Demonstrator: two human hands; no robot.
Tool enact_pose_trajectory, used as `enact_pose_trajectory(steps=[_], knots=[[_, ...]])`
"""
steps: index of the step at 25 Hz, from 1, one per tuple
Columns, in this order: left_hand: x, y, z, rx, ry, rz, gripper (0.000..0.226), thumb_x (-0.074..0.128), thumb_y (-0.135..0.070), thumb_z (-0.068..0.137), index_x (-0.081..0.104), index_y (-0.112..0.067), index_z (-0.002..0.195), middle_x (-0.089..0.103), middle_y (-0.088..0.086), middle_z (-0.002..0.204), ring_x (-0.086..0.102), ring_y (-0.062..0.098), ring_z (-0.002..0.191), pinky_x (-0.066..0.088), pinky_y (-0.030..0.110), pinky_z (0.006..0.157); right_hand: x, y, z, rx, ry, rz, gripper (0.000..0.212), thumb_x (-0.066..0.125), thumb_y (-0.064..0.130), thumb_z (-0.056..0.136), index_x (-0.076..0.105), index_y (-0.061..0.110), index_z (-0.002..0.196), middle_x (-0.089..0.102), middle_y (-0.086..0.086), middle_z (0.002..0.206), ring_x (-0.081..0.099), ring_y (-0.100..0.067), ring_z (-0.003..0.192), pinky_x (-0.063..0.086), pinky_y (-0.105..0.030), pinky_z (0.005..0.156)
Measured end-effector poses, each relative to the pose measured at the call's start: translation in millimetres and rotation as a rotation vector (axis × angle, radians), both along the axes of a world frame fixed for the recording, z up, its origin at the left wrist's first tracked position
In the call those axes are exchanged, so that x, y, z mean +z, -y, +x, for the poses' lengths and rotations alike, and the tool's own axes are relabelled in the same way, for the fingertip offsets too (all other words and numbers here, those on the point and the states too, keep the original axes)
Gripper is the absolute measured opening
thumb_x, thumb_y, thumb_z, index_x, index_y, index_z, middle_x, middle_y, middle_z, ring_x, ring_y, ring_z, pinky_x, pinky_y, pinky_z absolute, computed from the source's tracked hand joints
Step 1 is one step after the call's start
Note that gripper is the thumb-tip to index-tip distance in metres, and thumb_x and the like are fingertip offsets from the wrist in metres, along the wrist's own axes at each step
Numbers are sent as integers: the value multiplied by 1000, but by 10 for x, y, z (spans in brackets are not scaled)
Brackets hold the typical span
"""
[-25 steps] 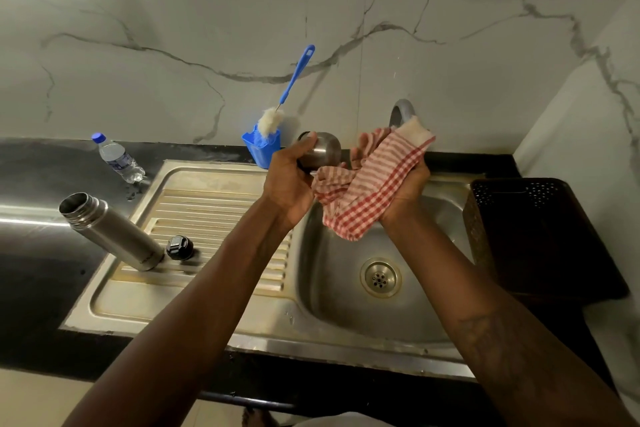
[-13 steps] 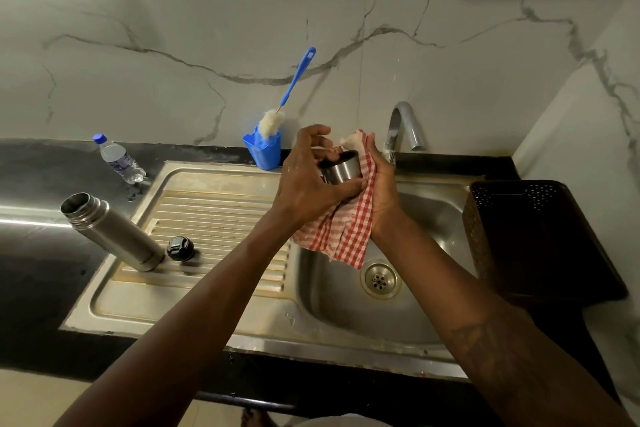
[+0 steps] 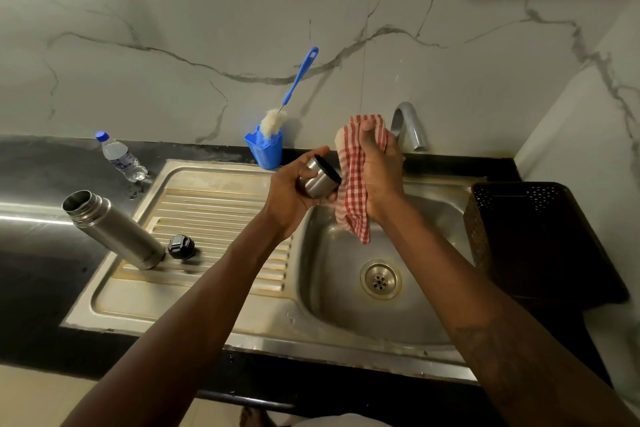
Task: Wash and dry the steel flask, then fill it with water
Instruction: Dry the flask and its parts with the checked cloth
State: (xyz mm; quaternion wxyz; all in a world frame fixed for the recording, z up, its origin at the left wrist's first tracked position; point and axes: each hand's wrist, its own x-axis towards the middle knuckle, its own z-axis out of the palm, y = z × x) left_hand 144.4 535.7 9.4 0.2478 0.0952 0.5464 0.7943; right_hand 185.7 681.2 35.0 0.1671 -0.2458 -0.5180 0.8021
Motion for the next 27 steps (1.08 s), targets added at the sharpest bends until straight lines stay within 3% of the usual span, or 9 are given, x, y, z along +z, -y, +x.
enact_pose_trajectory(steps=[2, 5, 9, 13, 16, 19, 22, 25, 27], knots=[[-27, -46, 23, 38, 38, 21, 51, 50, -18, 91, 52, -3, 140, 66, 14, 115, 68, 26, 88, 56, 34, 64, 38, 39, 46, -74, 3, 257, 63, 86, 49, 78, 52, 23, 125, 70, 0, 110, 75, -11, 88, 64, -29, 73], [-27, -167, 3, 221, -3, -103, 36, 46, -31, 101, 55, -1, 120, 62, 23, 106, 64, 27, 81, 52, 30, 53, -52, 127, 135, 52, -109, 564, 31, 85, 31, 84, 68, 15, 106, 74, 5, 92, 74, -7, 74, 61, -23, 60], [70, -139, -194, 413, -83, -319, 37, 53, -44, 99, 65, -10, 94, 64, 11, 87, 64, 21, 76, 52, 31, 59, -361, 73, 269, 350, -256, 949, 38, 59, 37, 103, 59, 26, 140, 58, 15, 117, 61, 2, 106, 54, -18, 86], [253, -73, -282, 92, -198, -657, 39, 54, -46, 103, 63, -12, 85, 63, 7, 72, 63, 22, 60, 46, 29, 50, -623, -78, 317, 611, -146, 1271, 45, 35, 40, 111, 37, 27, 154, 52, -7, 132, 61, -17, 102, 58, -34, 85], [263, -94, -316, 8, -279, -825, 28, 55, -39, 101, 70, -16, 94, 66, 14, 85, 65, 28, 64, 41, 26, 39, -496, -100, 328, 612, -16, 1618, 37, 34, 38, 111, 47, 22, 142, 67, -4, 97, 65, -18, 74, 61, -40, 71], [220, -165, -320, 151, -326, -621, 29, 58, -26, 98, 63, -19, 71, 60, 2, 71, 60, 20, 67, 46, 27, 47, -142, 133, 287, 512, 52, 1408, 21, 43, 28, 108, 59, 18, 118, 62, 5, 77, 62, -12, 63, 55, -29, 61], [-8, -203, -315, 208, -480, -355, 29, 59, -19, 91, 55, -12, 63, 53, 0, 62, 50, 18, 64, 43, 36, 63, 190, 169, 144, 594, 291, 891, 22, 45, 15, 106, 65, 7, 101, 61, 1, 82, 57, -14, 71, 49, -30, 66], [-144, -150, -246, 272, -834, -296, 24, 54, -20, 92, 61, 0, 80, 62, 8, 71, 57, 22, 65, 46, 41, 62, 464, -8, 225, 580, 361, 93, 32, 41, 17, 106, 58, 8, 80, 60, -4, 70, 53, -17, 68, 47, -32, 68], [-58, -131, -243, 291, -998, -325, 32, 53, -29, 96, 64, 1, 99, 67, 6, 81, 66, 17, 70, 52, 31, 63, 405, -112, 313, 442, 282, -96, 40, 34, 25, 110, 50, 12, 76, 63, 1, 54, 53, -14, 64, 43, -27, 62]])
